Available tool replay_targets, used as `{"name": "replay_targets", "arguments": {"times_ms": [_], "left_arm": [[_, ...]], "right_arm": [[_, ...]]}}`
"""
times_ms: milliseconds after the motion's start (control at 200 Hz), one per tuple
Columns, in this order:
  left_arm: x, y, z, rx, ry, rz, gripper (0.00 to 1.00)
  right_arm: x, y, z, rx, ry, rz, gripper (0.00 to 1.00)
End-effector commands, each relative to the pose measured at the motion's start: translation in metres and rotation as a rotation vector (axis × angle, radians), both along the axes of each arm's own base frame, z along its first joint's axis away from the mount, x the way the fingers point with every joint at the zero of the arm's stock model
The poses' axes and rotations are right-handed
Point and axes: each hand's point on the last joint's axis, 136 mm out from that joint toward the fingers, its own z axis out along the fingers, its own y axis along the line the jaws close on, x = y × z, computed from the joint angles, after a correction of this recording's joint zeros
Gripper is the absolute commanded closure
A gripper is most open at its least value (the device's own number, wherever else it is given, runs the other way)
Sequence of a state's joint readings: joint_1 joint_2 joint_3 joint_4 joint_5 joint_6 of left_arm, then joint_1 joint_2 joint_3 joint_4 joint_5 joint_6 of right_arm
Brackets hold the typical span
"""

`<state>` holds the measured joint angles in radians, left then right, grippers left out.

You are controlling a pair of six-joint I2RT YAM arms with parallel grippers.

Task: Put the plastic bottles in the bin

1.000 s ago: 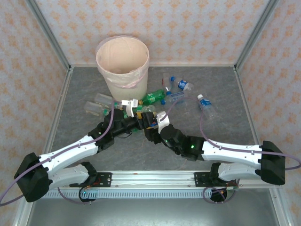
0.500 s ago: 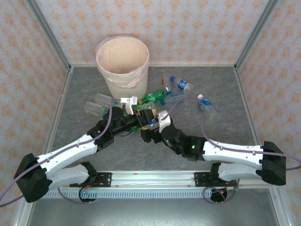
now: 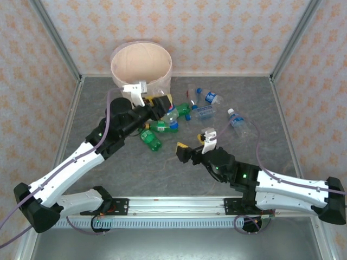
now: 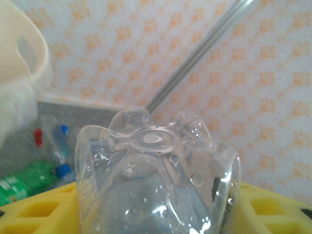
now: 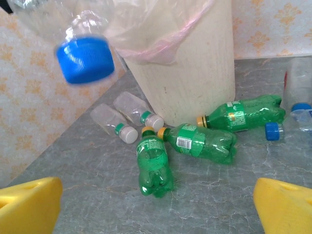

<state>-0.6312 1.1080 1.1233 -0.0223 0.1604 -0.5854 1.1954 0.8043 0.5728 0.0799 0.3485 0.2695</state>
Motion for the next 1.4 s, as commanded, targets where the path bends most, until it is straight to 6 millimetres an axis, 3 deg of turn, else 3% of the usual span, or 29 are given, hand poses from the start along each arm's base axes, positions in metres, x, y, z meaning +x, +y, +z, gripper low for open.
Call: {"name": "replay_targets", "arguments": {"times_ms": [0, 375, 616, 816, 961, 1076, 1206, 1246, 1356, 1391], "left_arm": [[0.022, 0.026, 0.005, 0.09, 0.011, 0.11, 0.4], [0.094, 0.122, 0.07, 0.011, -0.039, 0.426, 0.39], [0.139, 0.163, 0.068, 0.018, -0.054, 0.57, 0.38], [0.174, 0.165, 0.04, 0.075, 0.009, 0.573, 0.36], [0.185, 0.158, 0.018, 0.103, 0.056, 0.542, 0.33], [0.184, 0.155, 0.012, 0.115, 0.075, 0.519, 0.22], [0.174, 0.15, 0.016, 0.111, 0.072, 0.485, 0.15], [0.17, 0.148, 0.018, 0.108, 0.069, 0.468, 0.07], [0.158, 0.141, 0.018, 0.091, 0.065, 0.422, 0.06], [0.153, 0.14, 0.019, 0.085, 0.062, 0.41, 0.01]], "right_arm": [[0.0, -0.019, 0.0, 0.019, -0.006, -0.053, 0.0], [-0.002, -0.044, 0.007, 0.041, -0.029, -0.107, 0.0], [-0.001, -0.052, 0.005, 0.043, -0.02, -0.135, 0.0], [0.001, -0.062, 0.008, 0.038, -0.011, -0.184, 0.0], [0.003, -0.068, 0.007, 0.044, -0.002, -0.212, 0.0], [0.007, -0.078, 0.004, 0.053, 0.007, -0.277, 0.0], [0.013, -0.103, -0.001, 0.056, 0.011, -0.424, 0.0], [0.014, -0.108, -0.001, 0.063, 0.01, -0.455, 0.0], [0.017, -0.124, -0.001, 0.093, 0.015, -0.549, 0.0], [0.018, -0.13, -0.001, 0.104, 0.016, -0.578, 0.0]]}}
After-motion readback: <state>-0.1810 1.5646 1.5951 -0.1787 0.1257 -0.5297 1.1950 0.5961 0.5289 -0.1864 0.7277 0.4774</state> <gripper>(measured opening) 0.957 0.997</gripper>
